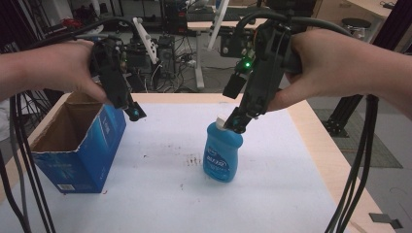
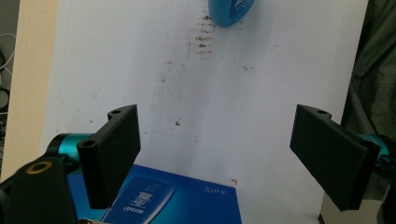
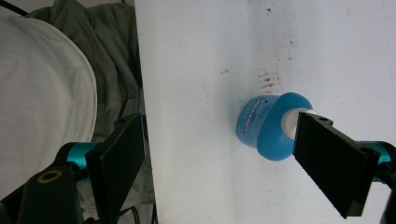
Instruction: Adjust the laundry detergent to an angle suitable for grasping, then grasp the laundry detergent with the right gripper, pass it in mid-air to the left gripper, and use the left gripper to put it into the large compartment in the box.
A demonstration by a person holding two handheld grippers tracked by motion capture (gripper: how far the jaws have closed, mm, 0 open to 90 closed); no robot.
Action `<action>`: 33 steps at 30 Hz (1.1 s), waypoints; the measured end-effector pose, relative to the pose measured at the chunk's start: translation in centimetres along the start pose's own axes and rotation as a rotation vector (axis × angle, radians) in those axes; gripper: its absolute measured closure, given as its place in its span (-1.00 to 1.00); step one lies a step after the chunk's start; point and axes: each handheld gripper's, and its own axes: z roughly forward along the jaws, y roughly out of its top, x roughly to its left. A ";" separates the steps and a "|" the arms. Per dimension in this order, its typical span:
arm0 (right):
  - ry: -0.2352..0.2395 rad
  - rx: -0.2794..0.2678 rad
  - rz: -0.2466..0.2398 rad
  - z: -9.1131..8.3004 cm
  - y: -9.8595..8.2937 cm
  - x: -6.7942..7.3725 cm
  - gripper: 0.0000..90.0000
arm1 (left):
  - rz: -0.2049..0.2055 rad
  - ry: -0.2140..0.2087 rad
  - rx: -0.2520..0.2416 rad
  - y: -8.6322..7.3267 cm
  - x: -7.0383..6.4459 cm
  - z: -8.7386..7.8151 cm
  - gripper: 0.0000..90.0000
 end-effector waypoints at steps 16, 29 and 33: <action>0.015 0.001 -0.001 0.1 0.1 0.3 -0.63 | 0.004 -0.008 0.000 -0.1 0.0 0.0 -0.64; -0.003 0.002 0.005 0.2 0.2 0.4 -0.63 | 0.003 -0.001 0.004 -0.6 -0.4 -0.4 -0.64; -0.002 -0.008 0.007 0.1 -0.1 0.2 -0.63 | 0.000 -0.002 0.009 -0.6 -0.5 -0.3 -0.64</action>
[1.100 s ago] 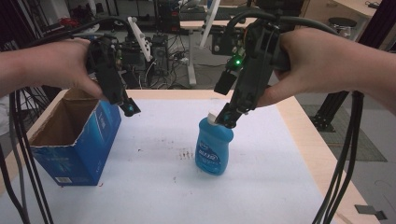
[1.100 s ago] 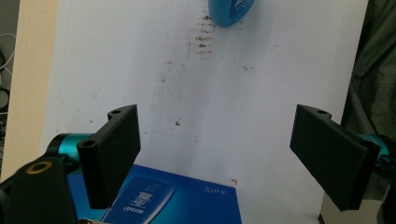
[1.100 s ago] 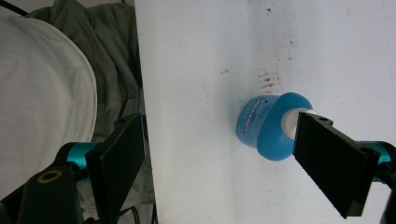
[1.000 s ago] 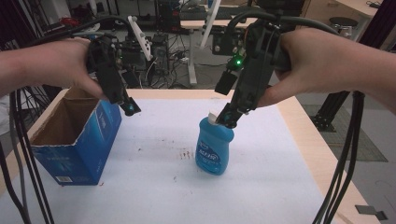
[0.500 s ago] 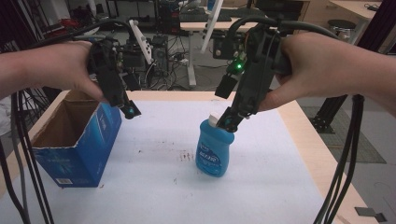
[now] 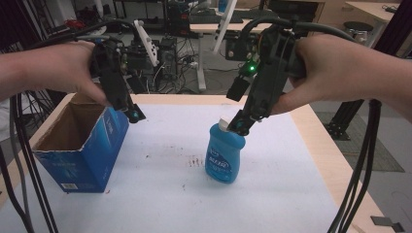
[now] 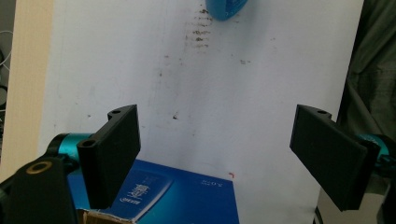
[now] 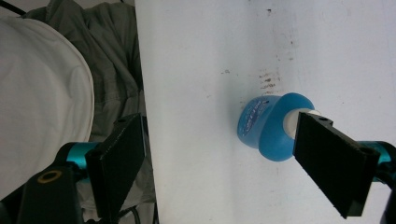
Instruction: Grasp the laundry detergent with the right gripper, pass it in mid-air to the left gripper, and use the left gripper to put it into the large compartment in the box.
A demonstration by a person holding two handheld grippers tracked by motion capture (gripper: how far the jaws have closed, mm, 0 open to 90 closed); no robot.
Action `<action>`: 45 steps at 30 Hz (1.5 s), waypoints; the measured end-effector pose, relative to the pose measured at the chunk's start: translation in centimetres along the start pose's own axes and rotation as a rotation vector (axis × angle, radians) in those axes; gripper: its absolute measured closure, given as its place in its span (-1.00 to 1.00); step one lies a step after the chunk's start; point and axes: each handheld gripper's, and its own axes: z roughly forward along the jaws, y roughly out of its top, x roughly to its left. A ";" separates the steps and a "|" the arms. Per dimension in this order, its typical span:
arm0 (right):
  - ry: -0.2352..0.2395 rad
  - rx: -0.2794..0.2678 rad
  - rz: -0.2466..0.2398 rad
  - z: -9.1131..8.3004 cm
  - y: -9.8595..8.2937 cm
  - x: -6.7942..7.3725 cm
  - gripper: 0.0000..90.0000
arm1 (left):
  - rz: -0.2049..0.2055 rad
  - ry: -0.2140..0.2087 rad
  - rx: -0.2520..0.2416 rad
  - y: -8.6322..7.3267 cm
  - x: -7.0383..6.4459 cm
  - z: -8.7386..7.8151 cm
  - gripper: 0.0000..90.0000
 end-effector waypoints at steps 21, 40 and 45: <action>-0.042 -0.121 0.061 -1.0 -3.5 -1.5 -0.63 | 0.021 -0.005 0.017 0.4 0.0 0.5 -0.64; -0.081 -0.260 0.185 -0.3 -8.2 -3.3 -0.64 | 0.024 -0.008 0.017 0.2 -0.1 0.7 -0.64; -0.089 -0.283 0.220 0.5 -9.6 -3.6 -0.64 | 0.029 -0.008 0.020 0.1 -0.1 0.7 -0.64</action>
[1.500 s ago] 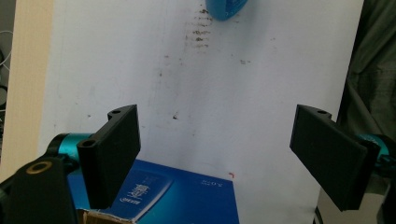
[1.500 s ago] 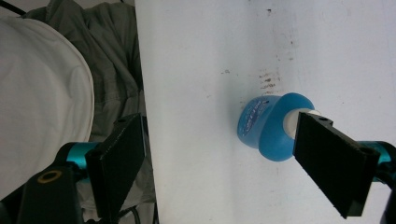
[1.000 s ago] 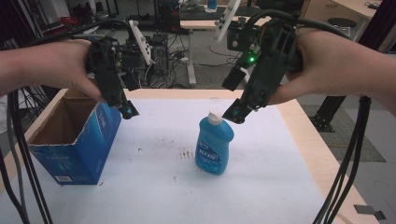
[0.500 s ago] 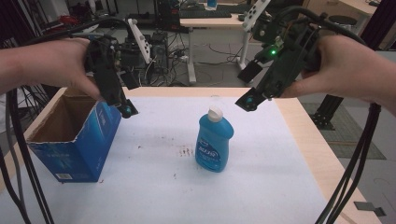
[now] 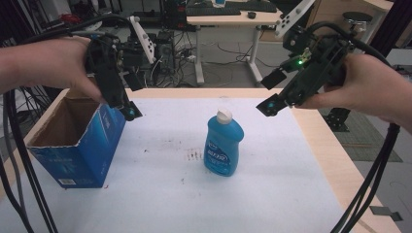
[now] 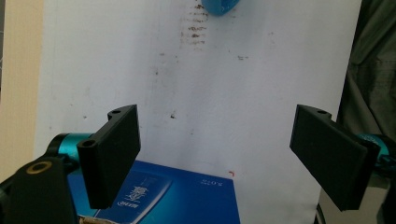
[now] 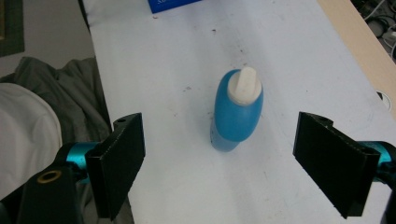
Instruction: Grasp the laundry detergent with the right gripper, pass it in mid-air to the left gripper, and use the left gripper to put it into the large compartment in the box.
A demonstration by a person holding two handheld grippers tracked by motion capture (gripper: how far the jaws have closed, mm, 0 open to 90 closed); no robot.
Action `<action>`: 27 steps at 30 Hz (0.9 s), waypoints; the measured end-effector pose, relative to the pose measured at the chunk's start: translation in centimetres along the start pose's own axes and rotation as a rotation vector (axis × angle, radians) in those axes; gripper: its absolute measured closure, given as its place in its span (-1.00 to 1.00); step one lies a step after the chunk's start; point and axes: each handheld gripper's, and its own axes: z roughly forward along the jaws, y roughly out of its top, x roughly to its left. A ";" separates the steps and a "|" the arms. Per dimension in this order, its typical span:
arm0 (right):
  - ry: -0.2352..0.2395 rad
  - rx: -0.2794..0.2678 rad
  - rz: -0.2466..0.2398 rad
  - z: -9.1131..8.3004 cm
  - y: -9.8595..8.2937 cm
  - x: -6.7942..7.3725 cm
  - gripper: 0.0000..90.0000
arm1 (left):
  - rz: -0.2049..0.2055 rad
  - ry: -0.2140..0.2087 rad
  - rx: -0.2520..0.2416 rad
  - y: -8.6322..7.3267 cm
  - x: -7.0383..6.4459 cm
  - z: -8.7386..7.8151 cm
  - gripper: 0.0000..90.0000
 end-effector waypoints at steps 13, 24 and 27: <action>-0.001 -0.072 0.069 1.5 -3.1 -0.8 -0.64 | 0.000 0.000 0.004 -0.2 -0.2 -0.2 -0.64; -0.005 -0.102 0.107 4.0 -5.1 -1.0 -0.64 | 0.010 -0.001 -0.001 -0.1 -0.3 -0.2 -0.64; -0.016 -0.104 0.133 5.1 -5.9 -1.4 -0.64 | 0.013 -0.002 -0.005 0.0 -0.4 -0.1 -0.64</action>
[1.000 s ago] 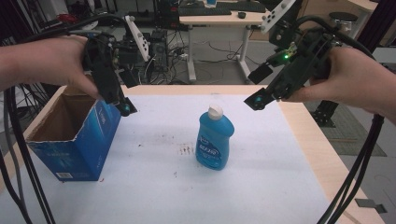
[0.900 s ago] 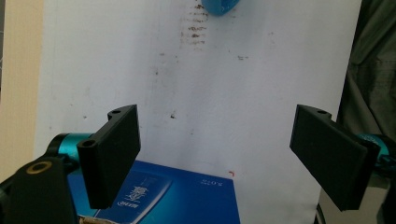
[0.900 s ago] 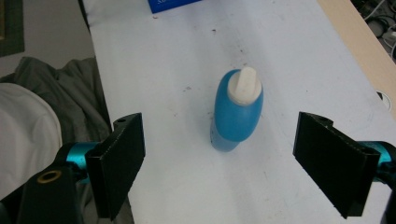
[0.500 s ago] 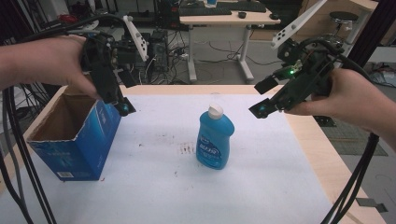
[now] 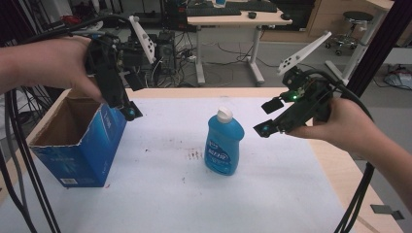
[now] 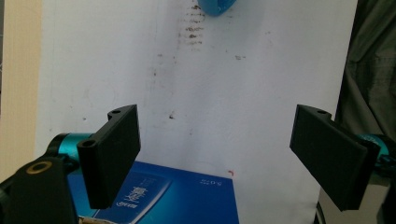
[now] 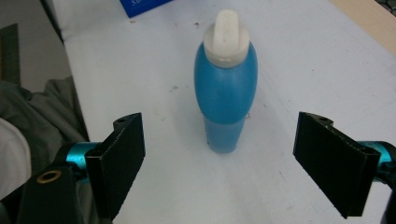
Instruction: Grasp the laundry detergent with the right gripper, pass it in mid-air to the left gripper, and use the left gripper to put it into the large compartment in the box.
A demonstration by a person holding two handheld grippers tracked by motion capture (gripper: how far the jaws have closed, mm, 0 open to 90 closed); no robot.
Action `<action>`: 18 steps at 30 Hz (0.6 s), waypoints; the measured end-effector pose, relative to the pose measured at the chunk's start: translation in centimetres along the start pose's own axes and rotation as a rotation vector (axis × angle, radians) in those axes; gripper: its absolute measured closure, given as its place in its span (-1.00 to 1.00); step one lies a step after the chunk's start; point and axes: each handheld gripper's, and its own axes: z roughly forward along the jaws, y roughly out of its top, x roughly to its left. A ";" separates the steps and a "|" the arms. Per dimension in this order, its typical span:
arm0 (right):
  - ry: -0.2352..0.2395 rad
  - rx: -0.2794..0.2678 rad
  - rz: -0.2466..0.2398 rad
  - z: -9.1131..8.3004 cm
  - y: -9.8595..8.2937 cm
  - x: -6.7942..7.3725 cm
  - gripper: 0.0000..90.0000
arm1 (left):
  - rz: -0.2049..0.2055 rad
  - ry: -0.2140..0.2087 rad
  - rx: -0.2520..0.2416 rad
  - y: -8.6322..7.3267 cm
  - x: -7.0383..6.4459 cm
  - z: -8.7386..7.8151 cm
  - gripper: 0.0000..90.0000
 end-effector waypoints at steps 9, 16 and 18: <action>-0.029 0.014 0.036 2.6 -1.4 -0.3 -0.64 | -0.005 -0.001 0.008 -0.1 -0.1 0.0 -0.64; -0.042 0.019 0.032 4.4 -1.7 -0.3 -0.64 | 0.000 -0.001 0.011 -0.1 -0.1 0.0 -0.64; -0.038 0.026 0.040 4.9 -1.9 -0.3 -0.64 | 0.000 -0.001 0.008 0.0 -0.1 0.0 -0.64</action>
